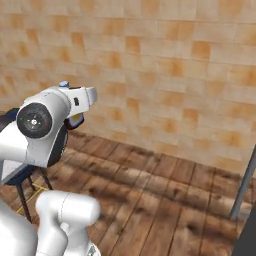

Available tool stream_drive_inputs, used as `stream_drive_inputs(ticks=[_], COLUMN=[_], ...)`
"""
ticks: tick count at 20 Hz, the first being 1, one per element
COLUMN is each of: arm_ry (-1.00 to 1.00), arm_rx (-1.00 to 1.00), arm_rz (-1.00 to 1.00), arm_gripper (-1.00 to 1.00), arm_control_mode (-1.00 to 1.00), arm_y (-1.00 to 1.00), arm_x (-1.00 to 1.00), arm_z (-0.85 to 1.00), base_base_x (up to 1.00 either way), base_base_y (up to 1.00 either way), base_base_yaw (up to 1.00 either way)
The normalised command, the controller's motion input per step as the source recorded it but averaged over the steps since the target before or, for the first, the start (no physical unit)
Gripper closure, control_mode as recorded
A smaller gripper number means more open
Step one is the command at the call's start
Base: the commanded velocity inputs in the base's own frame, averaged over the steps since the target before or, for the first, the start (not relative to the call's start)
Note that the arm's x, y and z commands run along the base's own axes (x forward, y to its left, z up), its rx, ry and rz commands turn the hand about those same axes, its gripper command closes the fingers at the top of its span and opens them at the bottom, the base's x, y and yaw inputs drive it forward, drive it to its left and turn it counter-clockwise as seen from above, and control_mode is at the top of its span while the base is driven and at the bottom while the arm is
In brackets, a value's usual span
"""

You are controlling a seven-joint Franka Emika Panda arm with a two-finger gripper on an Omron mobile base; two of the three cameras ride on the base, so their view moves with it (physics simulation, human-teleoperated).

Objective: Move the hot dog bun to the plate on the dining table and place the condiment next to that plate. Then navigate to the fridge and take the sausage and place it on the plate as well.

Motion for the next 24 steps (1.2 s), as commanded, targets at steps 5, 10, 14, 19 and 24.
stream_drive_inputs(ticks=[5, 10, 14, 19, 24], arm_ry=[0.00, 0.00, 0.00, 0.00, 0.00], arm_rx=[0.00, 0.00, 0.00, 0.00, 0.00], arm_rz=[0.00, 0.00, 0.00, 0.00, 0.00], arm_gripper=[1.00, 1.00, 1.00, 1.00, 1.00], arm_control_mode=[1.00, 1.00, 1.00, 1.00, 1.00], arm_y=[0.00, 0.00, 0.00, 0.00, 0.00], arm_x=[0.00, 0.00, 0.00, 0.00, 0.00], arm_z=[0.00, 0.00, 0.00, 0.00, 0.00], base_base_x=[1.00, 1.00, 1.00, 1.00, 1.00], base_base_y=[-0.44, -0.46, -0.46, -0.49, -0.42], base_base_yaw=[0.39, 0.43, 0.45, 0.47, 0.53])
